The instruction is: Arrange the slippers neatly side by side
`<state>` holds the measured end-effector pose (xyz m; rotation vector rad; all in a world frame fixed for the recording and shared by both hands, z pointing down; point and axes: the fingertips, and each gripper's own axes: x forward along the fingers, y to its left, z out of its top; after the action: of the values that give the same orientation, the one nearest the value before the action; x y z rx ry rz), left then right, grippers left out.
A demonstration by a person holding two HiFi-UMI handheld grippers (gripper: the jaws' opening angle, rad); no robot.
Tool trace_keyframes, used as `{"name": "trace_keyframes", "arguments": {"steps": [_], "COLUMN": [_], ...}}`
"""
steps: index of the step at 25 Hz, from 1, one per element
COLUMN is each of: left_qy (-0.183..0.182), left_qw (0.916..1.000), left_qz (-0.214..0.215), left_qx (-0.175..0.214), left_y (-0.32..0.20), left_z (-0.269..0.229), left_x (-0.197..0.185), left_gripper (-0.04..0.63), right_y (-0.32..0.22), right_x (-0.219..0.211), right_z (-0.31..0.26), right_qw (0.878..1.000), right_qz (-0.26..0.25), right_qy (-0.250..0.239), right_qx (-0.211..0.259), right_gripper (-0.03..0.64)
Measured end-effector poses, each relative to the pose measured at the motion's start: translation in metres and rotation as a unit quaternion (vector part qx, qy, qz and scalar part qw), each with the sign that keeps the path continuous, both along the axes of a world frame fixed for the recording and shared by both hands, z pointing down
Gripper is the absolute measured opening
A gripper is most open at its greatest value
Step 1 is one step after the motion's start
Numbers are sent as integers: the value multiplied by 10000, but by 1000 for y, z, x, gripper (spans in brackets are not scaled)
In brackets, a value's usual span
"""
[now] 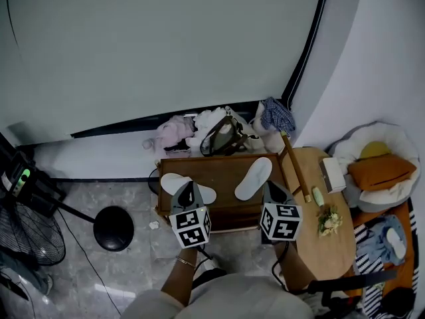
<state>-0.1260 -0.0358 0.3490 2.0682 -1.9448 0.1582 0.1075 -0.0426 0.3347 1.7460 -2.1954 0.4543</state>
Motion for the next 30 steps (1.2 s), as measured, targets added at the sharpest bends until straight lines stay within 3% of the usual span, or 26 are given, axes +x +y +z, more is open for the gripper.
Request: {"name": "trace_keyframes", "arguments": {"steps": [9, 30], "left_qy": [22, 59], "left_qw": [9998, 9972], "left_qz": [128, 111], "left_qx": [-164, -739], "left_y": [-39, -60], "left_z": [16, 64], "left_x": [-11, 24], "left_gripper": [8, 8], "right_y": [-27, -65], "right_x": [-9, 15], "right_z": [16, 61], "right_qw": [9996, 9971], "right_qz": [142, 94], "right_qy": [88, 75], "right_qx": [-246, -747], "right_gripper": [34, 34]}}
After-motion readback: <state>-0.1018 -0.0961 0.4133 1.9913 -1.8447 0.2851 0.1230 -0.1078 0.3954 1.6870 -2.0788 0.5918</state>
